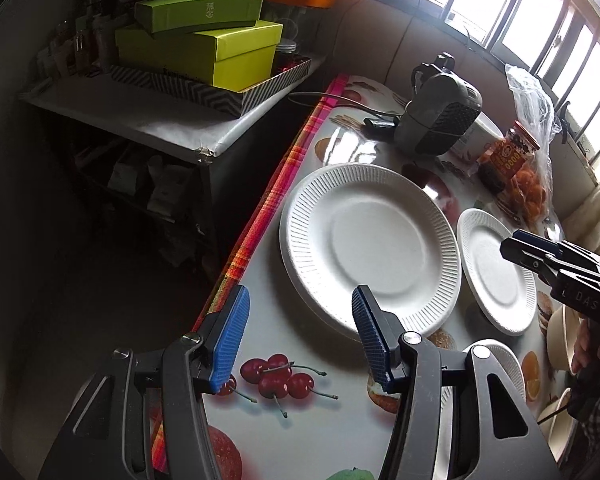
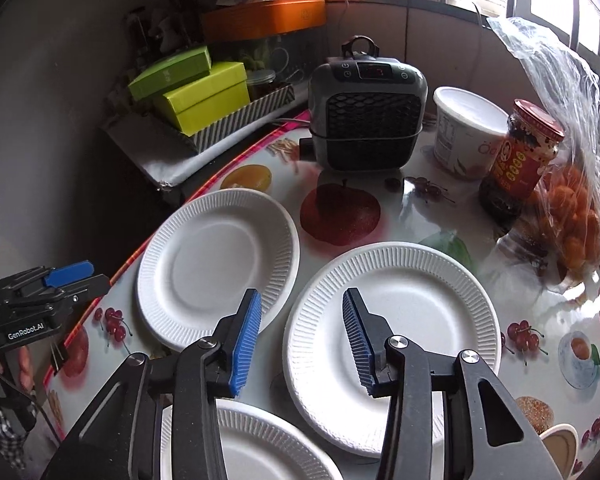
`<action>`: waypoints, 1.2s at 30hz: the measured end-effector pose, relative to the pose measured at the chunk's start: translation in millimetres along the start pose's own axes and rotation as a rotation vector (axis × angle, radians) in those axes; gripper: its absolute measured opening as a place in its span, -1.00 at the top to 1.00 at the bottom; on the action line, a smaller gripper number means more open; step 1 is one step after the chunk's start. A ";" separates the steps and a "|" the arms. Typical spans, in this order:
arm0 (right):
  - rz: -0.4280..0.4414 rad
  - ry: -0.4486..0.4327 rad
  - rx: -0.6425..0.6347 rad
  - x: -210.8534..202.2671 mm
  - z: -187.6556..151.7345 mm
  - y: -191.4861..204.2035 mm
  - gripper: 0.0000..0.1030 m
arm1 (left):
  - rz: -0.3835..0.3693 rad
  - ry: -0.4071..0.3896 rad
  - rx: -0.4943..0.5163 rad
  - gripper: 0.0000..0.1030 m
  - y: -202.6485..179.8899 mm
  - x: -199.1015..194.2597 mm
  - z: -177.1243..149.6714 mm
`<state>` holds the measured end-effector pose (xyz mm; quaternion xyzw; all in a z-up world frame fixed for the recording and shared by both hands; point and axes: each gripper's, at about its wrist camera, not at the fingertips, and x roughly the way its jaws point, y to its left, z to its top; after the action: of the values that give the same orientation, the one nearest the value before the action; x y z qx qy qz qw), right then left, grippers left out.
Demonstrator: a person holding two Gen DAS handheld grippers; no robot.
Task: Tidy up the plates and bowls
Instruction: 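Move the left gripper toward the rim of a white paper plate, then close the left gripper on the white plate's rim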
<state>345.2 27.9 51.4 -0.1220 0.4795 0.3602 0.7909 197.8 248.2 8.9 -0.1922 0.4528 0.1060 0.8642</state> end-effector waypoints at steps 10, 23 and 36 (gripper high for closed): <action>0.084 0.060 0.040 48.6 21.6 -10.3 0.47 | -0.005 0.059 -0.051 0.28 7.5 35.7 11.0; 0.150 0.099 0.066 72.7 23.1 -14.2 0.53 | -0.014 0.057 -0.079 0.29 11.2 44.8 16.6; 0.148 0.110 0.065 77.4 23.4 -12.8 0.67 | -0.050 0.062 -0.099 0.51 7.9 48.1 19.4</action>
<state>391.4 66.4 -4.0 -0.0800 0.5412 0.3948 0.7382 236.7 264.1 -22.5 -0.2493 0.4684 0.1007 0.8416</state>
